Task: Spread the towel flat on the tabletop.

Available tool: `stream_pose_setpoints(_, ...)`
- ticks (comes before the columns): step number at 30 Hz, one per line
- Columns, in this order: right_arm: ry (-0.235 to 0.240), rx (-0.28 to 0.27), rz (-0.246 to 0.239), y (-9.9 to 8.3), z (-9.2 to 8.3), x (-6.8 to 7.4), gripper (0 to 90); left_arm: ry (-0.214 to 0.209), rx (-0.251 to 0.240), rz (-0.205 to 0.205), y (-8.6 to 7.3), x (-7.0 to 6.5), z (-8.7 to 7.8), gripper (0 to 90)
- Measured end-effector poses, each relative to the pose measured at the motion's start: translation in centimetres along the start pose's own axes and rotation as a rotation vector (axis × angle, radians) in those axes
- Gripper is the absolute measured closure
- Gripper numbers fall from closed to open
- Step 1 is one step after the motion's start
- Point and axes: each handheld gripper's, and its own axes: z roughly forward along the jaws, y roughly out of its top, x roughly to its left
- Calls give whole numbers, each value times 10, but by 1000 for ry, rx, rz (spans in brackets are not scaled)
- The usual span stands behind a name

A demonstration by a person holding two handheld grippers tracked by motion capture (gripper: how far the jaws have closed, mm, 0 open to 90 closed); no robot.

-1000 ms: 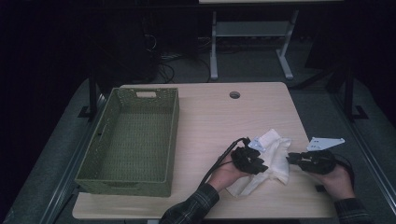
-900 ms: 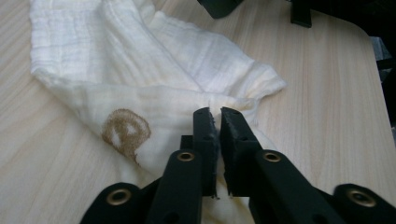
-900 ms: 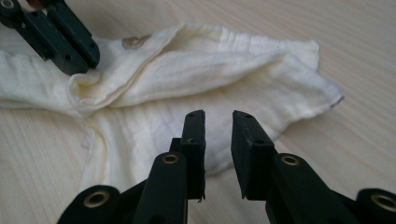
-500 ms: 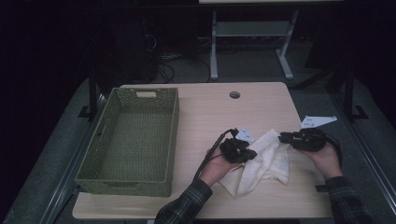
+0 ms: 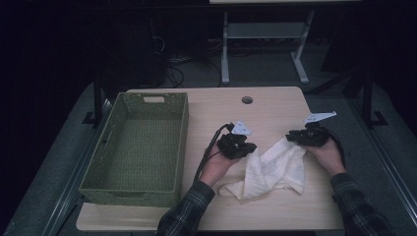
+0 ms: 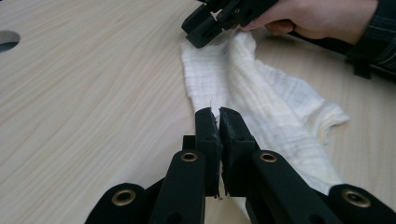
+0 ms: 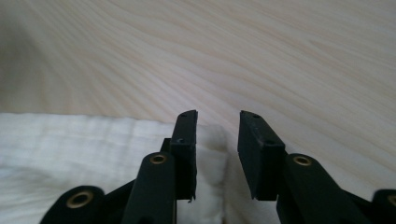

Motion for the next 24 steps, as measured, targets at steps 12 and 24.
stream_pose_setpoints(12,21,42,-7,-1,8,-2,858,33,-2,-27,-3,11,-5,865)
stream_pose_setpoints(24,-41,-32,-41,34,-28,-13,863,157,-60,-57,14,31,-22,866)
